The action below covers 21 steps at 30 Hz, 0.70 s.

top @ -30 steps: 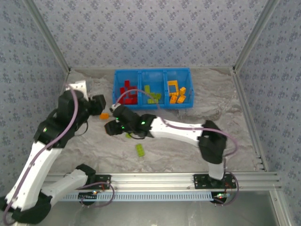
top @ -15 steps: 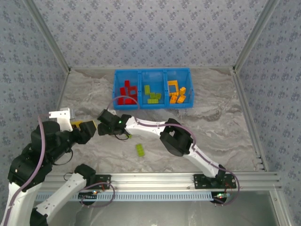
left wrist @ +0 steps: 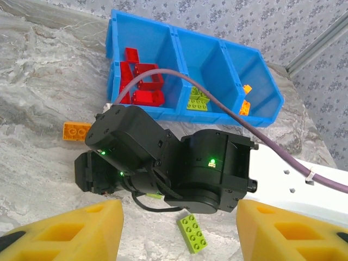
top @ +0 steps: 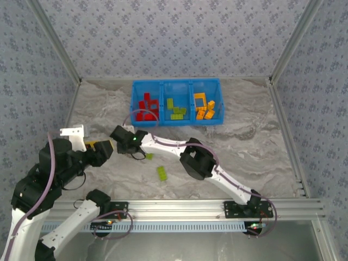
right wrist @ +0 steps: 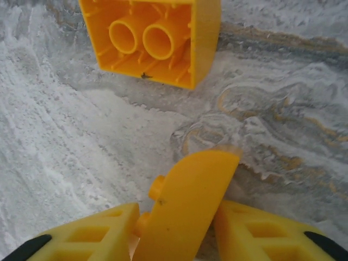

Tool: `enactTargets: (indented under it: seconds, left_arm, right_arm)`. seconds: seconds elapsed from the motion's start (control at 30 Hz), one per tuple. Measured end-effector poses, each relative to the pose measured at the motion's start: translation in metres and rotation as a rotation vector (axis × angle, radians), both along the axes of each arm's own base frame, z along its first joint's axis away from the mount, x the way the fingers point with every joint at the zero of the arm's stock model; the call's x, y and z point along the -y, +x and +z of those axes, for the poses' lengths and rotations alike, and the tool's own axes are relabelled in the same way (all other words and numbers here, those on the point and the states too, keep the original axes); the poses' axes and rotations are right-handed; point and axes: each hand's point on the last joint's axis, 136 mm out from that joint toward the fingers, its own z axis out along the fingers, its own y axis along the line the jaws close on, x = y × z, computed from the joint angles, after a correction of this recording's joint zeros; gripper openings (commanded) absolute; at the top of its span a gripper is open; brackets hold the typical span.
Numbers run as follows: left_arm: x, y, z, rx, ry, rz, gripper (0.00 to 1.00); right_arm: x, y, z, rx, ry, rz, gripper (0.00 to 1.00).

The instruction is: Sort the legos into containers by color

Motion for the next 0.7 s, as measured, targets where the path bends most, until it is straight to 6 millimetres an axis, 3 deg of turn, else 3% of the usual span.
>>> enactTargets:
  seconds: [0.07, 0.13, 0.23, 0.33, 0.4, 0.53, 0.6, 0.7]
  left_arm:
    - [0.001, 0.0, -0.001, -0.003, -0.003, -0.006, 0.57]
    - [0.004, 0.0, -0.003, -0.011, -0.005, -0.017, 0.56]
    - [0.01, 0.0, -0.006, -0.028, -0.02, -0.041, 0.54]
    - [0.021, 0.004, -0.008, -0.074, -0.025, -0.074, 0.52]
    - [0.032, 0.011, -0.007, -0.099, -0.023, -0.103, 0.52]
    - [0.062, 0.015, -0.001, -0.1, -0.009, -0.2, 0.51]
    - [0.086, 0.012, 0.004, -0.076, 0.032, -0.277, 0.52]
    - [0.142, 0.005, 0.016, -0.015, 0.134, -0.411, 0.53]
  right_arm:
    - [0.002, 0.004, 0.002, 0.017, -0.009, 0.003, 0.23]
    - [0.007, 0.003, 0.003, 0.028, -0.025, 0.009, 0.23]
    - [0.031, -0.005, 0.004, 0.046, -0.079, 0.027, 0.22]
    - [0.057, -0.015, 0.02, 0.068, -0.108, 0.045, 0.22]
    - [0.073, -0.021, 0.042, 0.091, -0.098, 0.051, 0.22]
    - [0.117, -0.02, 0.106, 0.169, -0.036, 0.031, 0.23]
    - [0.146, -0.013, 0.136, 0.21, -0.001, -0.001, 0.22]
    - [0.206, 0.009, 0.171, 0.261, 0.028, -0.097, 0.23]
